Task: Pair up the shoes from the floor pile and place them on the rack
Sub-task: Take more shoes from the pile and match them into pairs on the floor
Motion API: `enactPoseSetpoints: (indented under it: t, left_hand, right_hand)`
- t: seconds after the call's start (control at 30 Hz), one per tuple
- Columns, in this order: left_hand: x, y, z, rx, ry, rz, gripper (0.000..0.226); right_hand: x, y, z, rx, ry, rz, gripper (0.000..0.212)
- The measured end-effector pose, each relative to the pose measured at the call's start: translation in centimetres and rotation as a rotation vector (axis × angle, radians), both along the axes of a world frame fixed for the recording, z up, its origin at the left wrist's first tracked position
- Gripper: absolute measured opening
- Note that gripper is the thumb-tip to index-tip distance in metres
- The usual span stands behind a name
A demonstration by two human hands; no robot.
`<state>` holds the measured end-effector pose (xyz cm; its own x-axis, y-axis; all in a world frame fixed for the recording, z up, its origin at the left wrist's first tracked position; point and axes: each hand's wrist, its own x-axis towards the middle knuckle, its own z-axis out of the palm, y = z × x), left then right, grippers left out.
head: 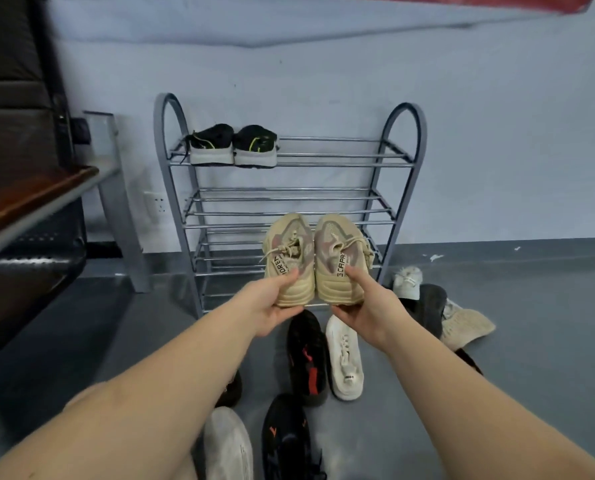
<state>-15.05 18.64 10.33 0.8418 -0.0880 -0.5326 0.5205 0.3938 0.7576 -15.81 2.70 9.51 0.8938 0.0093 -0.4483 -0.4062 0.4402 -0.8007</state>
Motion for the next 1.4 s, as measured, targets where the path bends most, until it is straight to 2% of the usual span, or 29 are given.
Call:
enactPoseSetpoints:
  t: [0.2,0.43,0.53,0.73,0.9,1.0,1.2,1.3,1.4]
  left_hand:
    - [0.8,-1.0,1.1,-0.045,-0.039,0.034,0.038]
    - [3.0,-1.4,2.7,-0.028,-0.155,0.008,0.034]
    - [4.1,-1.9,2.8,0.012,-0.186,0.009,0.039]
    - [6.1,-2.7,3.6,0.002,-0.237,0.016,0.046]
    - [6.5,-3.9,4.0,-0.057,-0.244,0.029,0.043]
    - [6.5,-4.5,3.9,-0.111,-0.252,0.045,0.042]
    - [6.5,-5.2,5.3,-0.088,-0.300,0.051,0.032]
    - [6.6,-5.6,5.8,-0.057,-0.295,0.031,0.042]
    - [7.5,-5.5,6.7,-0.013,-0.295,-0.003,0.051]
  right_hand:
    - [1.0,-0.5,1.3,-0.045,-0.074,-0.032,0.045]
    - [3.1,-1.2,2.7,-0.026,-0.180,-0.122,0.044]
    - [4.0,-1.6,3.1,-0.096,-0.238,-0.158,0.040]
    - [5.3,-2.2,4.1,-0.104,-0.315,-0.205,0.037]
    - [6.5,-2.9,4.4,-0.093,-0.339,-0.252,0.038]
    - [7.1,-3.5,4.6,-0.105,-0.354,-0.267,0.030]
    - [6.8,-4.3,6.0,-0.094,-0.351,-0.250,0.029]
    - [6.4,-4.6,6.5,-0.086,-0.346,-0.258,0.028]
    - [6.6,-4.7,6.9,-0.079,-0.327,-0.266,0.036]
